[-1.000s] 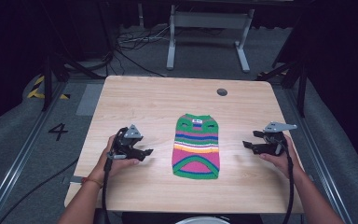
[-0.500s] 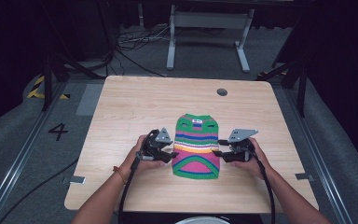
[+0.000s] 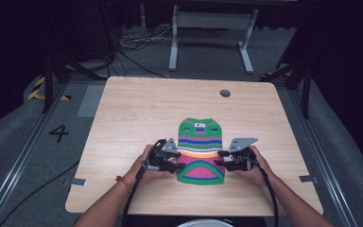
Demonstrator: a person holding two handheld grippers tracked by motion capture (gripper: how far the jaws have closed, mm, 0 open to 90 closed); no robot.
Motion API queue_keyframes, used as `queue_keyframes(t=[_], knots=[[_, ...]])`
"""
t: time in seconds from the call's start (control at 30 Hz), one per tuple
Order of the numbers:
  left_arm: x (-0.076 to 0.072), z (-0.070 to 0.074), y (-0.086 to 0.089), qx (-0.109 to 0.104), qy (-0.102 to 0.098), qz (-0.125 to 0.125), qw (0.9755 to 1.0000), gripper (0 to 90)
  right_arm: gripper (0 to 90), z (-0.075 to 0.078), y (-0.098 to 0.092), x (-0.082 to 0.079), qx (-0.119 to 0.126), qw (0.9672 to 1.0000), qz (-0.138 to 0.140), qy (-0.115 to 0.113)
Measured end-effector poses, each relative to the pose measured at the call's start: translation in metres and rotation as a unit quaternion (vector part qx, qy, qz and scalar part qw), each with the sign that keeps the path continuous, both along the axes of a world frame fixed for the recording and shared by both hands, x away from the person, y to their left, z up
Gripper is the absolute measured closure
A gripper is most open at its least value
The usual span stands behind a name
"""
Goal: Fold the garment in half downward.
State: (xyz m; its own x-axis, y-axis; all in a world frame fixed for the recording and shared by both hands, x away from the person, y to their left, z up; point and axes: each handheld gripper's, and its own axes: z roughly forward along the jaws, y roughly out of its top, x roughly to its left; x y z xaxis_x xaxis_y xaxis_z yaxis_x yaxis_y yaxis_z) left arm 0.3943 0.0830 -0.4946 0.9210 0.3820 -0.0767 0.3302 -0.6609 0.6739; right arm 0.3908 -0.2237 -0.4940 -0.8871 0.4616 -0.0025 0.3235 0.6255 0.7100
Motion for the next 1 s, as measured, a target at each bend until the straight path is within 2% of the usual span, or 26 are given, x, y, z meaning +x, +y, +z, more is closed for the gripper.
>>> queue_keyframes(t=[0.07, 0.2, 0.33, 0.37, 0.4, 0.43, 0.5, 0.57, 0.6, 0.63, 0.67, 0.73, 0.8, 0.93, 1.0], knots=[[0.004, 0.004, 0.002, 0.003, -0.013, 0.008, 0.9999, 41.9, 56.5, 0.003, -0.002, 0.003, 0.001, 1.0000, -0.003, -0.001], [0.021, 0.017, 0.009, 0.001, -0.030, 0.038, 0.9988, 38.7, 56.0, 0.010, -0.007, 0.016, 0.011, 0.9995, -0.028, -0.006], [0.044, 0.027, 0.012, 0.012, -0.047, 0.061, 0.9970, 37.5, 57.5, 0.024, -0.013, 0.035, 0.018, 0.9981, -0.056, -0.020], [0.050, 0.029, 0.013, 0.017, -0.049, 0.065, 0.9966, 37.3, 57.5, 0.029, -0.014, 0.044, 0.022, 0.9973, -0.068, -0.019], [0.056, 0.030, 0.012, 0.013, -0.052, 0.071, 0.9960, 36.7, 57.4, 0.031, -0.014, 0.050, 0.020, 0.9970, -0.072, -0.019], [0.056, 0.030, 0.012, 0.013, -0.052, 0.071, 0.9960, 36.6, 57.4, 0.031, -0.014, 0.050, 0.020, 0.9970, -0.072, -0.019], [0.070, 0.033, 0.011, 0.011, -0.054, 0.083, 0.9950, 36.4, 57.6, 0.035, -0.013, 0.063, 0.021, 0.9963, -0.081, -0.017], [0.081, 0.035, 0.009, 0.004, -0.054, 0.092, 0.9942, 36.6, 58.4, 0.037, -0.010, 0.076, 0.006, 0.9957, -0.089, -0.023], [0.089, 0.036, 0.008, 0.009, -0.053, 0.098, 0.9938, 37.7, 58.5, 0.038, -0.009, 0.081, 0.006, 0.9955, -0.091, -0.022], [0.089, 0.036, 0.008, 0.009, -0.053, 0.098, 0.9938, 37.4, 58.5, 0.038, -0.009, 0.081, 0.006, 0.9955, -0.091, -0.022], [0.096, 0.036, 0.005, 0.012, -0.057, 0.103, 0.9930, 37.4, 57.9, 0.038, -0.007, 0.088, 0.001, 0.9955, -0.094, -0.017], [0.104, 0.036, 0.002, 0.013, -0.048, 0.105, 0.9932, 38.9, 56.4, 0.037, -0.003, 0.098, 0.001, 0.9949, -0.100, -0.010], [0.112, 0.034, -0.005, 0.019, -0.049, 0.108, 0.9927, 39.7, 56.2, 0.037, 0.001, 0.105, -0.004, 0.9944, -0.106, -0.009], [0.125, 0.026, -0.017, 0.021, -0.034, 0.115, 0.9926, 41.2, 56.2, 0.034, 0.006, 0.118, -0.006, 0.9932, -0.116, -0.004], [0.130, 0.022, -0.023, 0.023, -0.041, 0.120, 0.9916, 42.1, 56.8, 0.031, 0.008, 0.124, -0.011, 0.9926, -0.121, -0.003]])
